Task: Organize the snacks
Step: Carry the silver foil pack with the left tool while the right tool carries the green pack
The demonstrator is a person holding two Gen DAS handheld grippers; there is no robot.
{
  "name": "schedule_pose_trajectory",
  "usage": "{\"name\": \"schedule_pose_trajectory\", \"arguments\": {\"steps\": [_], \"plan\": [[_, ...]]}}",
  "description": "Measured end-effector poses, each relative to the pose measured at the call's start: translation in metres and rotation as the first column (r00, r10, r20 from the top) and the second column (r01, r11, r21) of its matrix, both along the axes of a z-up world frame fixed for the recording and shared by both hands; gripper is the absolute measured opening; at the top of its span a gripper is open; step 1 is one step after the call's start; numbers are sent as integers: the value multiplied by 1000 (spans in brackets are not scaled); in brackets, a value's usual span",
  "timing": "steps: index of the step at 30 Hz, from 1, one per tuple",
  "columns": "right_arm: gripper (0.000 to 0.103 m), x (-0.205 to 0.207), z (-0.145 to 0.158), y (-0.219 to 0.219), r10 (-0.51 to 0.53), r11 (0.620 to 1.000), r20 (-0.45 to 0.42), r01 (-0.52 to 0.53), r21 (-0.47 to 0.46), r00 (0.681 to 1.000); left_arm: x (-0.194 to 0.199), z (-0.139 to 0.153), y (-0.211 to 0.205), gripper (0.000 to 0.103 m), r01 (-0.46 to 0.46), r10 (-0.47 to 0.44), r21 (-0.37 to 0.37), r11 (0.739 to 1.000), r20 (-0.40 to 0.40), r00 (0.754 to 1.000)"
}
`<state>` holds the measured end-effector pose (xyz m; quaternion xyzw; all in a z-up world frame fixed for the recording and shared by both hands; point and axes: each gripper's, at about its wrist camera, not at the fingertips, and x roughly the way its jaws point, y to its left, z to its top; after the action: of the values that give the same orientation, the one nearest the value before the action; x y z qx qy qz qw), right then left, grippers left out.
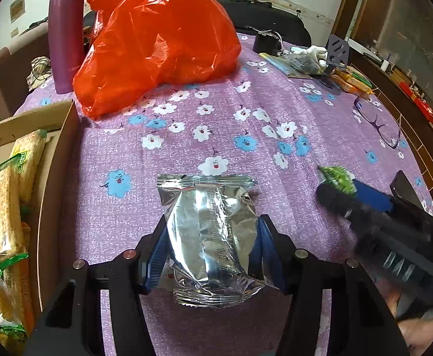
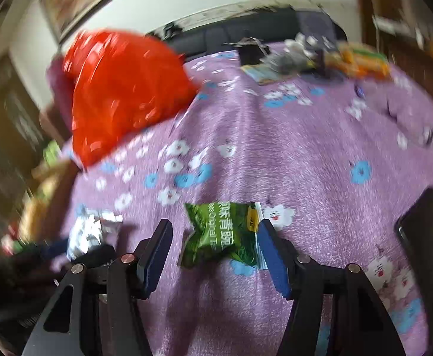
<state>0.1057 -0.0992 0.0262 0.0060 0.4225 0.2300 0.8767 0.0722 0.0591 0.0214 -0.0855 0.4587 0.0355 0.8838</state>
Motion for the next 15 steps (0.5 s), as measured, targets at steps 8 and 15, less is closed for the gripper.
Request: {"name": "schedule_pose_trajectory", "arguments": {"steps": [8, 15], "plan": [[39, -3, -3, -2, -29, 999, 8, 30, -38, 1000, 1, -1, -1, 57, 5, -5, 6, 1000, -7, 1000], [55, 3, -3, 3, -31, 997, -1, 31, -72, 1000, 2, -2, -3, 57, 7, -7, 18, 1000, -6, 1000]]}}
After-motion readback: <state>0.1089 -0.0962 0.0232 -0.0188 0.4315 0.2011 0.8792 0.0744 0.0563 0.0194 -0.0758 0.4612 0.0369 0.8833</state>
